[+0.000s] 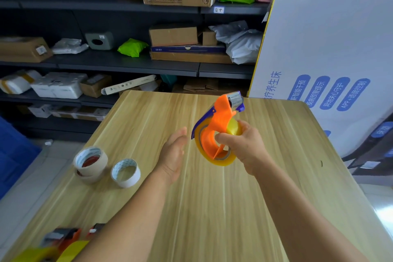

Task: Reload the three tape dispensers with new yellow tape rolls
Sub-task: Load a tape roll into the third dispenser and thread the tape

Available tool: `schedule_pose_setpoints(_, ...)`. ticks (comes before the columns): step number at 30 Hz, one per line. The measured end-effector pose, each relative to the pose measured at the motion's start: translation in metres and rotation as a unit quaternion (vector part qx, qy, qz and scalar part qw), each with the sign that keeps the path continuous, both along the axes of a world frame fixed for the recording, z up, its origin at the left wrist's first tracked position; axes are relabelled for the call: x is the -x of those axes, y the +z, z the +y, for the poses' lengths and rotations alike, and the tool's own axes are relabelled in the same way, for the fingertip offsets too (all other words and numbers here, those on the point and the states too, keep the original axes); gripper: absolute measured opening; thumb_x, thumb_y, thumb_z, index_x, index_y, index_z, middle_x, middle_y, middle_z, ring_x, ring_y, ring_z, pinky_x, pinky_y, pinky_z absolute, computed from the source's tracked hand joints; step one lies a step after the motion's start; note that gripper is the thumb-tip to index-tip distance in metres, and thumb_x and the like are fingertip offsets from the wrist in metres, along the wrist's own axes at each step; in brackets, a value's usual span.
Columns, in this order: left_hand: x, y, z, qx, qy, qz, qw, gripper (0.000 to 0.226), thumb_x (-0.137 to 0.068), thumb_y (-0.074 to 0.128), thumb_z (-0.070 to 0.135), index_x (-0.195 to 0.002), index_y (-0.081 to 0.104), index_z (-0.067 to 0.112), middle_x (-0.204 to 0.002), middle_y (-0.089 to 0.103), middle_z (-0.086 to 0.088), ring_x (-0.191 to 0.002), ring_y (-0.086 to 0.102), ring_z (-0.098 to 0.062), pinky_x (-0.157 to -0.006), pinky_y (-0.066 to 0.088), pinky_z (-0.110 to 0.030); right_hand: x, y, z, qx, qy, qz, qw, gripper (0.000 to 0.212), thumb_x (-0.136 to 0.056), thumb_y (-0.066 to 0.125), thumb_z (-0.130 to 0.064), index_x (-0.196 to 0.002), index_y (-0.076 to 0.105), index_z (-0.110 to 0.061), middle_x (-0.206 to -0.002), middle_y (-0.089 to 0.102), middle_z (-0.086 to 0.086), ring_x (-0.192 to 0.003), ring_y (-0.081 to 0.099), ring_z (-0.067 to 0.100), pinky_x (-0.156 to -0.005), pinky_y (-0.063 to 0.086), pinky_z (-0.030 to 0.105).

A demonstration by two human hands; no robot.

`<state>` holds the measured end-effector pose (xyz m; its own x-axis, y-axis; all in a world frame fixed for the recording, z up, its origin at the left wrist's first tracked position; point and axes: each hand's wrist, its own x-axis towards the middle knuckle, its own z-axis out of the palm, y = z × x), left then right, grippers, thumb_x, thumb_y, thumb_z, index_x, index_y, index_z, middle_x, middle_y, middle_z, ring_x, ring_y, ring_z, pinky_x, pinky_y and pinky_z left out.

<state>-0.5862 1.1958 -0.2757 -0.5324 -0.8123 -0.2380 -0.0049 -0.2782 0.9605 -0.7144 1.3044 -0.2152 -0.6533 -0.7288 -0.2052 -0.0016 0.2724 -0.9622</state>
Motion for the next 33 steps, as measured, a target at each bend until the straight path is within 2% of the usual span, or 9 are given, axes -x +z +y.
schedule_pose_setpoints(4,0.004,0.007,0.004,0.162,-0.017,0.002,0.987,0.068,-0.084,0.056,0.011,-0.145,0.033,0.029,-0.147,0.037,0.015,-0.136,0.028,0.0,-0.106,0.027,-0.025,-0.002,-0.003,0.0,-0.024,0.002,0.019,1.0,0.032,-0.064,0.078,-0.012,-0.093,0.064,-0.018,-0.075,0.067,0.001,-0.067,0.063,0.017,-0.063,0.052,0.032)
schedule_pose_setpoints(7,0.007,0.006,0.006,0.231,-0.057,-0.032,0.971,0.052,-0.088,0.056,0.005,-0.133,0.051,0.031,-0.135,0.053,0.011,-0.131,0.043,-0.005,-0.109,0.034,-0.026,-0.005,-0.005,0.002,-0.04,0.003,0.027,0.999,0.031,-0.064,0.079,-0.013,-0.09,0.064,-0.018,-0.075,0.067,0.002,-0.067,0.062,0.017,-0.063,0.052,0.032)
schedule_pose_setpoints(11,0.004,-0.007,0.015,0.192,-0.043,-0.012,0.98,0.042,-0.092,0.048,-0.006,-0.122,0.06,0.02,-0.117,0.068,-0.001,-0.11,0.063,-0.014,-0.095,0.049,-0.025,-0.009,-0.004,0.006,-0.055,0.017,0.028,0.998,0.031,-0.065,0.081,-0.016,-0.091,0.064,-0.015,-0.078,0.068,0.005,-0.065,0.062,0.016,-0.06,0.051,0.029)
schedule_pose_setpoints(14,0.0,-0.013,0.028,0.149,-0.04,-0.007,0.988,0.039,-0.094,0.048,-0.005,-0.127,0.057,0.015,-0.117,0.068,-0.001,-0.104,0.066,-0.008,-0.085,0.05,-0.018,-0.014,-0.005,0.01,-0.052,0.015,-0.006,0.999,0.026,-0.069,0.082,-0.02,-0.085,0.063,-0.018,-0.077,0.068,0.002,-0.064,0.062,0.013,-0.059,0.049,0.027)
schedule_pose_setpoints(17,-0.007,-0.018,0.041,0.085,-0.012,0.002,0.996,0.036,-0.093,0.048,-0.003,-0.125,0.055,0.014,-0.119,0.067,-0.003,-0.098,0.066,-0.001,-0.08,0.051,-0.015,-0.021,-0.006,0.013,-0.044,-0.003,-0.051,0.998,0.033,-0.07,0.082,-0.022,-0.096,0.062,-0.017,-0.084,0.069,0.001,-0.071,0.064,0.013,-0.06,0.048,0.027)
schedule_pose_setpoints(23,-0.032,-0.031,0.064,0.038,-0.015,-0.003,0.999,0.044,-0.086,0.05,0.012,-0.118,0.064,0.037,-0.12,0.068,0.006,-0.116,0.061,-0.012,-0.101,0.046,-0.036,-0.045,-0.01,0.015,-0.026,-0.017,-0.153,0.988,0.036,-0.074,0.078,-0.014,-0.105,0.065,-0.003,-0.092,0.073,0.015,-0.079,0.072,0.031,-0.077,0.059,0.049)
schedule_pose_setpoints(27,-0.055,-0.036,0.085,-0.06,-0.005,0.102,0.993,0.056,-0.076,0.061,0.025,-0.131,0.05,0.02,-0.127,0.06,-0.001,-0.119,0.054,-0.013,-0.104,0.039,-0.03,-0.068,-0.007,0.019,-0.009,-0.049,-0.194,0.98,0.033,-0.076,0.076,-0.013,-0.103,0.063,0.0,-0.086,0.069,0.016,-0.069,0.067,0.029,-0.066,0.058,0.041)
schedule_pose_setpoints(30,-0.081,-0.041,0.103,-0.044,-0.062,0.116,0.99,0.045,-0.069,0.069,0.037,-0.11,0.056,0.022,-0.109,0.067,0.01,-0.109,0.059,-0.003,-0.095,0.041,-0.024,-0.092,-0.005,0.025,0.001,-0.053,-0.205,0.977,0.027,-0.078,0.074,-0.011,-0.098,0.061,-0.001,-0.085,0.066,0.016,-0.07,0.065,0.03,-0.063,0.056,0.04)
schedule_pose_setpoints(33,-0.106,-0.048,0.12,-0.063,-0.028,0.106,0.992,0.072,-0.057,0.076,0.043,-0.122,0.05,0.025,-0.112,0.067,0.017,-0.113,0.057,0.0,-0.097,0.039,-0.025,-0.125,-0.005,0.032,0.007,-0.046,-0.209,0.977,0.011,-0.082,0.069,-0.007,-0.085,0.059,-0.005,-0.081,0.063,0.015,-0.069,0.063,0.03,-0.065,0.055,0.042)
